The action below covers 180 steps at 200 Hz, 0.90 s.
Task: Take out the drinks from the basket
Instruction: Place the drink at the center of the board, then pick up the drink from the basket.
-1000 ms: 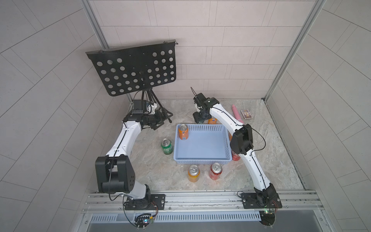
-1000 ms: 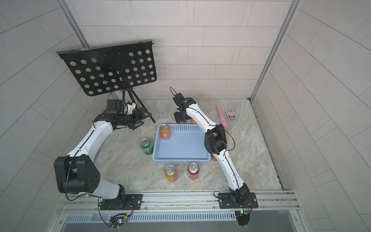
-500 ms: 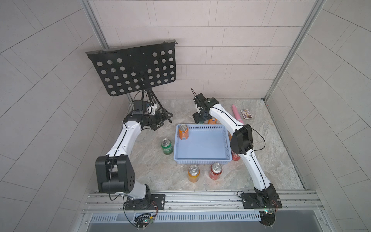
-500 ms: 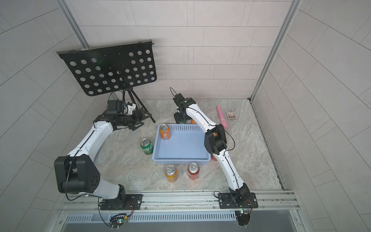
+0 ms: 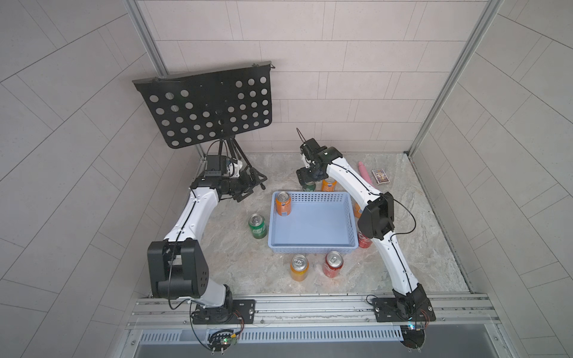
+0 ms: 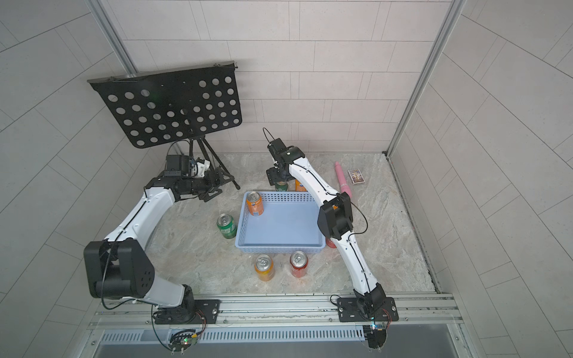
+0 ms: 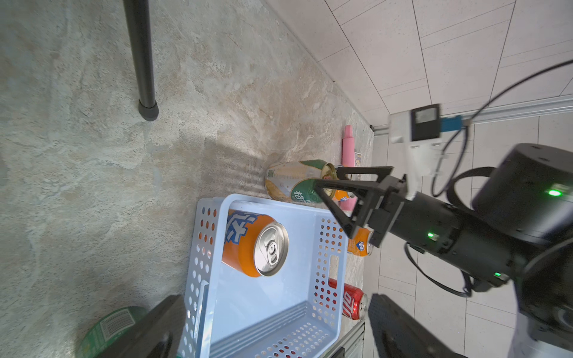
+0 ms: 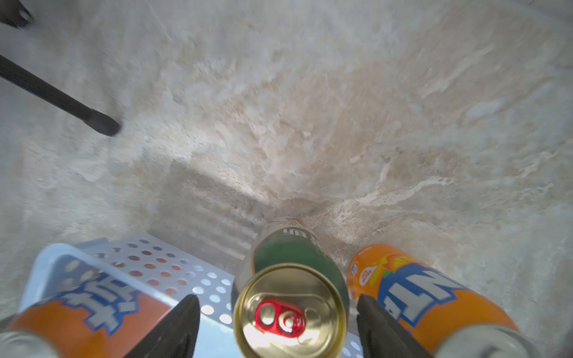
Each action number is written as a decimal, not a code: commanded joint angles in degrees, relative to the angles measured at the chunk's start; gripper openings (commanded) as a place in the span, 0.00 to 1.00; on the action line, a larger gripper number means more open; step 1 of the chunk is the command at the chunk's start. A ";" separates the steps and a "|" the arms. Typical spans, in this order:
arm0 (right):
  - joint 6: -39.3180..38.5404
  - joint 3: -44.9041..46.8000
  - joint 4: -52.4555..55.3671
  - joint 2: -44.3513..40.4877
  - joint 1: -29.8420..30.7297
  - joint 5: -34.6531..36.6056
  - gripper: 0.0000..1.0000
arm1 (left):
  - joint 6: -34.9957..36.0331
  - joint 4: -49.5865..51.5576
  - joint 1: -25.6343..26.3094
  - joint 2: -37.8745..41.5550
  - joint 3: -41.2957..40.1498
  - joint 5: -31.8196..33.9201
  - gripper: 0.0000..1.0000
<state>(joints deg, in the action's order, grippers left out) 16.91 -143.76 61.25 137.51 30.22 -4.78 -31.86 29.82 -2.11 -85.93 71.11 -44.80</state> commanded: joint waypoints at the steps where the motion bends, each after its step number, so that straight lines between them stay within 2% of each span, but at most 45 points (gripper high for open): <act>1: 1.58 -0.49 -2.98 -8.94 0.43 -1.09 0.84 | 1.58 0.00 0.20 1.14 -0.19 0.69 1.00; 42: -0.04 5.05 -4.56 -15.92 2.87 -3.10 0.84 | 3.92 3.49 0.14 2.56 0.75 3.93 1.00; 82: -2.20 11.74 -4.65 -17.43 8.27 -4.74 0.84 | 7.21 8.38 -0.07 6.71 1.19 16.33 1.00; 106: -2.45 13.79 -4.55 -15.26 10.66 -2.43 0.85 | 5.67 7.79 -1.60 10.49 -1.34 21.99 1.00; 131: -2.49 14.14 -4.65 -11.97 12.09 -1.33 0.84 | 4.30 3.40 -2.58 13.58 -5.34 22.17 1.00; 180: -2.50 12.67 -5.09 -6.81 13.60 1.02 0.85 | 4.47 5.02 -2.72 10.47 -3.55 17.05 1.00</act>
<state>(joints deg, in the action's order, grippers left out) 14.96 -129.51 55.68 129.86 43.40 -5.93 -27.57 34.52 -4.62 -73.87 66.89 -25.52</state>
